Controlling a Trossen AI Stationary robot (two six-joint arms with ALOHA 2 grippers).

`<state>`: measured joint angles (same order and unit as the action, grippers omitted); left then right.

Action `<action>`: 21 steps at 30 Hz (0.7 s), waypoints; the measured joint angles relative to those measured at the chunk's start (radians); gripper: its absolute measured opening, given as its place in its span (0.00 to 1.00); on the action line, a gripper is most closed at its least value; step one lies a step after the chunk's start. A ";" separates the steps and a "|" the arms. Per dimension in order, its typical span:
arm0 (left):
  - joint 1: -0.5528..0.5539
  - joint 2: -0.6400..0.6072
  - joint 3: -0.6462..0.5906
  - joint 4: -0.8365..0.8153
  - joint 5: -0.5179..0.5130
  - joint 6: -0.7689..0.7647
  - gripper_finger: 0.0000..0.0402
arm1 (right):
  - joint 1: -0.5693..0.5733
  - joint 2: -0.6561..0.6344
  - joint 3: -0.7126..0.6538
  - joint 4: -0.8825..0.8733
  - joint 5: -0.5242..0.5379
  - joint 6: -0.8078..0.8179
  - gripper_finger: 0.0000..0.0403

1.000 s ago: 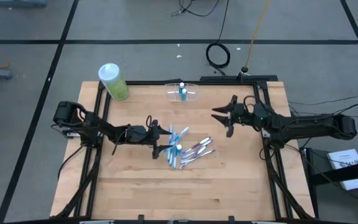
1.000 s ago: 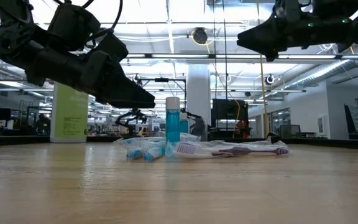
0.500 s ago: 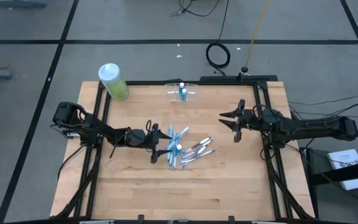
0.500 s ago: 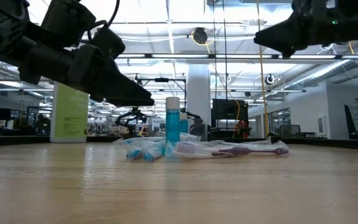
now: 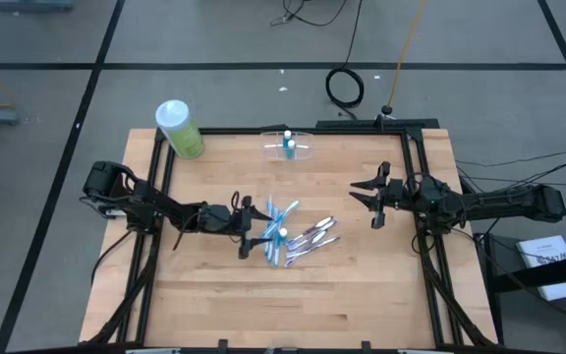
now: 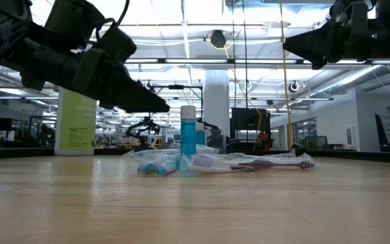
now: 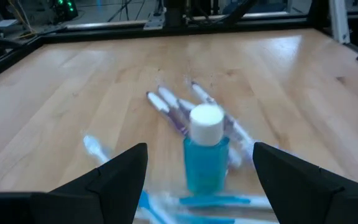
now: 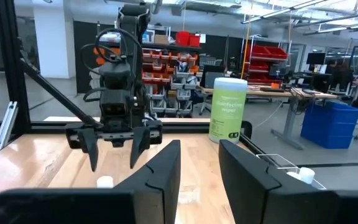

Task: Pick & Place toothbrushing station
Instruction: Put the mouthwash into the transparent organizer

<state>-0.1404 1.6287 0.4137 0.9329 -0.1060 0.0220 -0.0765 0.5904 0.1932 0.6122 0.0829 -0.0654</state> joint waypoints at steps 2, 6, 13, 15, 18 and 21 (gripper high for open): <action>-0.001 0.000 0.017 -0.001 0.006 0.003 0.74 | 0.000 -0.013 0.000 -0.022 0.002 -0.001 0.25; -0.001 0.000 0.057 -0.048 0.018 0.021 0.74 | 0.000 -0.062 0.000 -0.069 0.061 -0.012 0.25; -0.001 0.000 0.082 -0.138 0.016 0.021 0.74 | 0.000 -0.116 0.000 -0.093 0.078 -0.026 0.25; -0.001 0.000 0.082 -0.122 0.012 0.018 0.74 | 0.000 -0.117 0.000 -0.093 0.078 -0.027 0.25; -0.001 0.000 0.083 -0.113 0.010 0.017 0.74 | 0.000 -0.113 0.000 -0.094 0.078 -0.029 0.25; -0.001 0.024 0.083 -0.099 0.009 -0.010 0.74 | 0.000 -0.113 0.000 -0.094 0.078 -0.029 0.25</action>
<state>-0.1410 1.6525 0.4969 0.8339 -0.0975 0.0120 -0.0765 0.4778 0.1932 0.5182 0.1612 -0.0948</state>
